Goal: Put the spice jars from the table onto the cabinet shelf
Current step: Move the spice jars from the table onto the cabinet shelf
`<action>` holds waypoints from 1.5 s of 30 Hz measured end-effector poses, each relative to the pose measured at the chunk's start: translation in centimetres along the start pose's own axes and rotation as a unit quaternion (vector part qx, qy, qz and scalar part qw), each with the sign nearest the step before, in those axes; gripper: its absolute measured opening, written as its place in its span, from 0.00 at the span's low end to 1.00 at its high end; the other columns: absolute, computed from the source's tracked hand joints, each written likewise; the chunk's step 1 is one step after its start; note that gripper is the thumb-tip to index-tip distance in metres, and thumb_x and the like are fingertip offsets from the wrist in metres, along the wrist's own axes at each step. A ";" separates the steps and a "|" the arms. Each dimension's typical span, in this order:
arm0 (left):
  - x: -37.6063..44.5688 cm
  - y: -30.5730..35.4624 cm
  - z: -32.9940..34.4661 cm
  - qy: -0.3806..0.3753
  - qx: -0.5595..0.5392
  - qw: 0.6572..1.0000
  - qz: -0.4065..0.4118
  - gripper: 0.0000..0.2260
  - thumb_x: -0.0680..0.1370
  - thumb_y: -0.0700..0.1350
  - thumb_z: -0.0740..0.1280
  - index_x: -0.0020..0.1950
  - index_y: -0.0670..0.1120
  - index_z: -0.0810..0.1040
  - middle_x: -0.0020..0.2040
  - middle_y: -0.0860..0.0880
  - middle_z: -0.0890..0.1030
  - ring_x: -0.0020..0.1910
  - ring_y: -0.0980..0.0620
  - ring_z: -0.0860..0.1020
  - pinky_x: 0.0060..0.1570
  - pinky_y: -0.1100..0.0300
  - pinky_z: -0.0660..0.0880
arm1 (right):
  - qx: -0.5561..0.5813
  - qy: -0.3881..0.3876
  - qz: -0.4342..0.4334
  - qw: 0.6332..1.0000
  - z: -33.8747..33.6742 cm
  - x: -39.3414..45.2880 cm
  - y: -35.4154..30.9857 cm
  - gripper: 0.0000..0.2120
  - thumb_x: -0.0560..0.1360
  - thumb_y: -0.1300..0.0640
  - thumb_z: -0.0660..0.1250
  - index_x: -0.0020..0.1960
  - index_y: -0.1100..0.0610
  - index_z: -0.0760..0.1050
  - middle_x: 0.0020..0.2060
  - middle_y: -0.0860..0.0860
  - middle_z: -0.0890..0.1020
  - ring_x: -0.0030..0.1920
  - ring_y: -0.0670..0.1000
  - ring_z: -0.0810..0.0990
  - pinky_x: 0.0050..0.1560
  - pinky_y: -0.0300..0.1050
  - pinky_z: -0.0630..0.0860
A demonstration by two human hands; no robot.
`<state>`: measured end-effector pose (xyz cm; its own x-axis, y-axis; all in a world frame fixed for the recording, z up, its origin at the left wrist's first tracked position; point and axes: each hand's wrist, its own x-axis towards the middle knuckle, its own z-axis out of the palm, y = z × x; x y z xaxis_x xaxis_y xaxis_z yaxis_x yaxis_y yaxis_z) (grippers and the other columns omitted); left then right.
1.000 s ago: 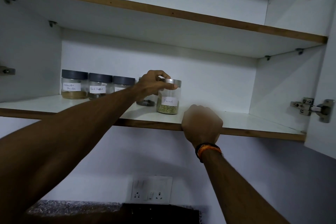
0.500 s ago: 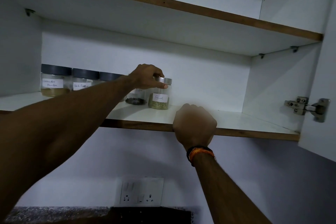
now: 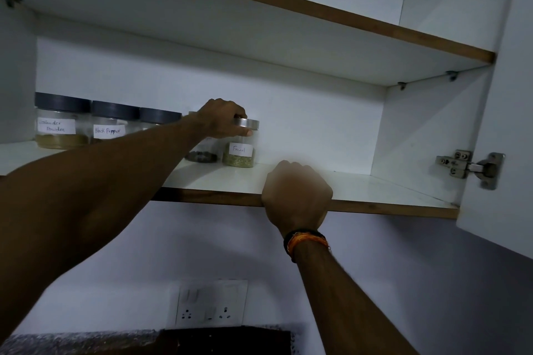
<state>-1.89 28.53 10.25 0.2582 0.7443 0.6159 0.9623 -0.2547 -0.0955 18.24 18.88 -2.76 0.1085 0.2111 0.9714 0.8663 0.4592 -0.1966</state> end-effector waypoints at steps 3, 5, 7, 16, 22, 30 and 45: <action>0.3 -0.3 0.4 0.003 0.002 1.000 -0.001 0.23 0.78 0.61 0.66 0.63 0.45 0.79 0.57 0.45 0.82 0.53 0.46 0.78 0.50 0.56 0.70 | 0.000 0.006 -0.003 1.000 0.0 0.0 0.1 0.15 0.70 0.52 0.56 0.28 0.54 0.73 0.22 0.49 0.72 0.24 0.48 0.66 0.29 0.37 0.57; 0.4 -0.4 0.7 0.002 0.003 1.000 -0.004 0.22 0.78 0.61 0.66 0.63 0.45 0.78 0.57 0.46 0.82 0.53 0.46 0.78 0.50 0.56 0.70 | -0.001 0.006 -0.003 1.000 0.0 0.1 0.1 0.15 0.70 0.52 0.55 0.28 0.54 0.73 0.22 0.48 0.72 0.24 0.48 0.66 0.30 0.37 0.57; 0.5 -0.4 0.9 0.004 0.004 1.000 -0.005 0.22 0.78 0.61 0.65 0.63 0.45 0.79 0.56 0.46 0.82 0.52 0.46 0.78 0.51 0.55 0.71 | -0.001 0.006 -0.004 1.000 0.0 0.1 0.1 0.15 0.70 0.52 0.55 0.28 0.54 0.72 0.22 0.48 0.72 0.24 0.48 0.66 0.30 0.37 0.56; 0.5 -0.3 0.8 0.000 0.008 1.000 -0.008 0.22 0.79 0.61 0.65 0.64 0.45 0.78 0.57 0.46 0.83 0.54 0.46 0.78 0.54 0.52 0.72 | -0.001 0.010 -0.013 1.000 0.1 0.0 0.2 0.16 0.70 0.51 0.55 0.28 0.54 0.73 0.22 0.48 0.72 0.24 0.47 0.66 0.30 0.36 0.52; 0.1 -0.4 0.6 -0.012 0.035 0.999 -0.019 0.34 0.75 0.64 0.68 0.76 0.48 0.67 0.72 0.45 0.74 0.68 0.42 0.73 0.68 0.48 0.67 | 0.001 -0.004 0.000 1.000 0.0 0.1 0.1 0.16 0.70 0.51 0.54 0.28 0.54 0.73 0.22 0.48 0.72 0.24 0.48 0.67 0.29 0.36 0.55; -4.3 2.0 -0.7 -0.024 -0.004 1.000 0.001 0.37 0.75 0.62 0.70 0.77 0.46 0.64 0.74 0.45 0.71 0.71 0.44 0.70 0.70 0.47 0.64 | -0.059 -0.136 0.015 0.989 -0.7 0.5 0.0 0.19 0.72 0.49 0.52 0.34 0.56 0.77 0.30 0.51 0.77 0.33 0.52 0.74 0.33 0.42 0.67; -16.7 9.4 -4.0 -0.006 -0.092 0.994 0.060 0.30 0.79 0.53 0.68 0.78 0.46 0.64 0.77 0.45 0.66 0.76 0.45 0.64 0.73 0.48 0.59 | -0.019 -0.220 -0.015 0.975 -5.9 -2.3 -0.9 0.15 0.81 0.53 0.57 0.55 0.58 0.80 0.53 0.56 0.80 0.55 0.57 0.74 0.55 0.53 0.71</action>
<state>2.49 11.23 2.21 0.3731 0.7086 0.5989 0.8926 -0.4503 -0.0233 20.10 12.85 -4.00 -0.1290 0.5520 0.8238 0.8847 0.4394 -0.1558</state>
